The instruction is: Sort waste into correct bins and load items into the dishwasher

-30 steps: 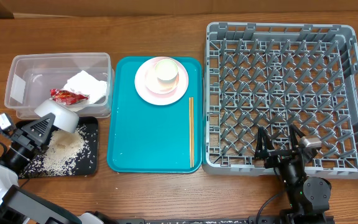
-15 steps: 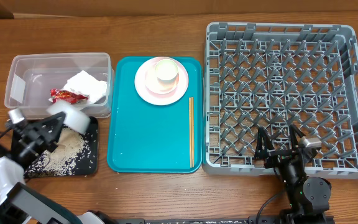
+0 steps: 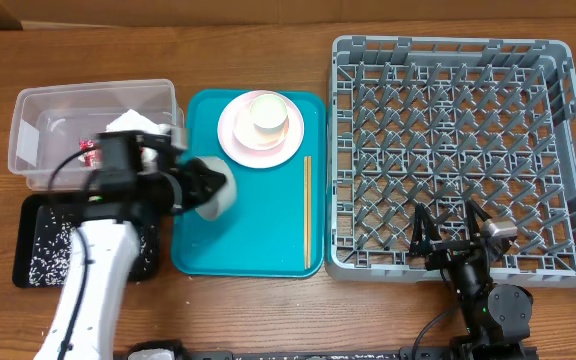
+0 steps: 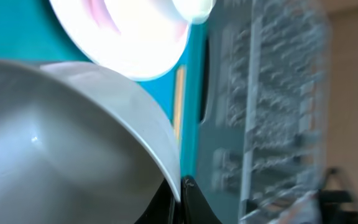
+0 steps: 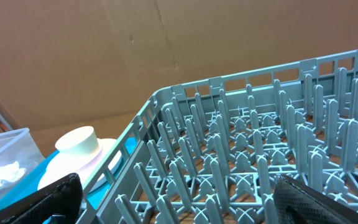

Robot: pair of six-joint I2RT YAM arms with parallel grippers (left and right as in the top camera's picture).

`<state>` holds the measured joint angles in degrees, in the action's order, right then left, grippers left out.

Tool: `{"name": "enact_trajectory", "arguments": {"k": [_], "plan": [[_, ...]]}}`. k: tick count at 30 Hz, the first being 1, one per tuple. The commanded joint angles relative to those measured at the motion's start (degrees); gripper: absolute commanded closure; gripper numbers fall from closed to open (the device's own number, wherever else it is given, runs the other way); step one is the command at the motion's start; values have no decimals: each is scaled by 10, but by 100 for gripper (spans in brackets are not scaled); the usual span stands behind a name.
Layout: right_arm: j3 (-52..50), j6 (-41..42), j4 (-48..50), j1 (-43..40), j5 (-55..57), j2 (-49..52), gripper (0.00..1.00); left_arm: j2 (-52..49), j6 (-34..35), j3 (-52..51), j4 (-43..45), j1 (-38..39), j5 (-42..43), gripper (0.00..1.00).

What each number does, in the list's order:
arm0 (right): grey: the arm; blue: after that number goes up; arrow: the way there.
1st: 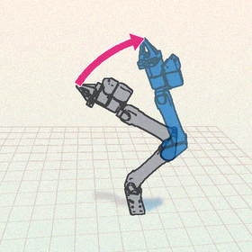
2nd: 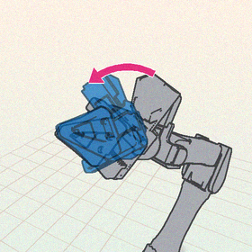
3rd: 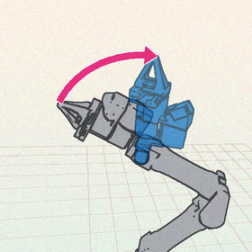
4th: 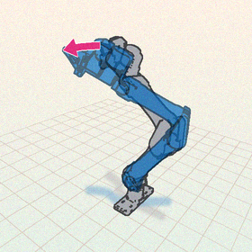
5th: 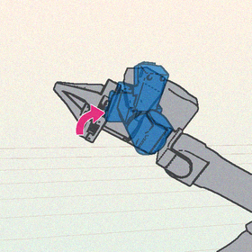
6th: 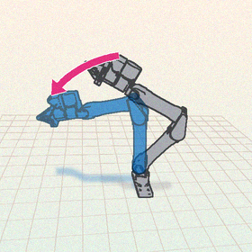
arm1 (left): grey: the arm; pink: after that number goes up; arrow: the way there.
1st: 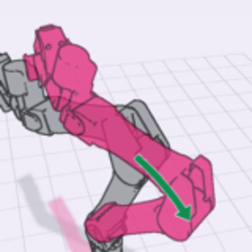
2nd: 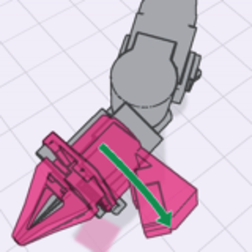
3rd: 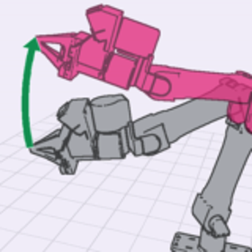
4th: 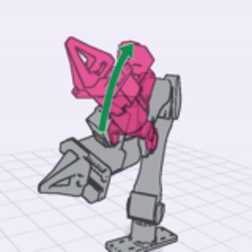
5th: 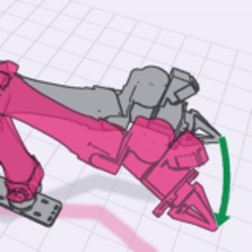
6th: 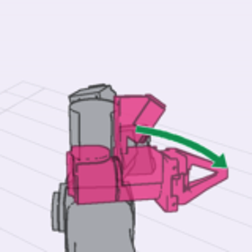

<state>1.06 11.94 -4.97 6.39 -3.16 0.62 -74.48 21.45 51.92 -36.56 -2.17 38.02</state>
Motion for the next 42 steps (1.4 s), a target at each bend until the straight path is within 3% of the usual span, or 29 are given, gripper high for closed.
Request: {"name": "enact_trajectory", "arguments": {"k": [1,5,7,15,18,21,24,27,29,36,42], "plan": [[-6,-2,4,-2,-1,-4,0,-1,42,10,-13,112,-218,96],[-6,-2,4,-2,-1,-4,0,-28,63,10,-17,217,-349,96],[-6,-2,4,-2,-1,-4,0,-50,70,10,-15,253,-374,96],[-6,-2,3,-2,-1,-4,0,-113,75,10,-25,279,-391,94],[-6,-2,4,-2,-1,-4,0,-112,75,24,-49,276,-402,71],[-6,-2,3,-2,-1,-4,0,-112,66,76,-116,262,-417,62],[-6,-2,4,-2,-1,-4,0,-112,53,132,-167,249,-431,63],[-6,-2,4,-2,-1,-4,0,-112,54,209,-215,216,-517,96],[-6,-2,3,-2,-1,-4,0,-112,60,228,-207,185,-550,96],[-6,-2,4,-2,-1,-4,0,-155,71,223,-148,53,-545,96],[-6,-2,3,-2,-1,-4,0,-227,70,223,-107,16,-504,96]]}}
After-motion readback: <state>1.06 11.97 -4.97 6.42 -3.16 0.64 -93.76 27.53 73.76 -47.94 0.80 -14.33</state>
